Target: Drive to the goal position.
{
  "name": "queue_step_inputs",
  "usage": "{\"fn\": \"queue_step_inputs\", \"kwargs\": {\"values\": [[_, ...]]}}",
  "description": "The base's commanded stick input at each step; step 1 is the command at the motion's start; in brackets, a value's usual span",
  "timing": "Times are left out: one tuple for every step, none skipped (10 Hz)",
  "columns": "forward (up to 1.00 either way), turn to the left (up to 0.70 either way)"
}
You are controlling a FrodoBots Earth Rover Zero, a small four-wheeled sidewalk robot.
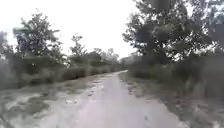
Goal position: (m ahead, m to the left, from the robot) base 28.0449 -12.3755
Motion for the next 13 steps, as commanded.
{"fn": "queue_step_inputs", "kwargs": {"values": [[1.00,0.00],[1.00,0.00],[1.00,0.00],[1.00,0.00],[1.00,0.00],[1.00,0.00],[1.00,0.00],[1.00,0.00],[1.00,0.00],[1.00,0.00],[1.00,0.00],[1.00,0.00],[1.00,0.00]]}}
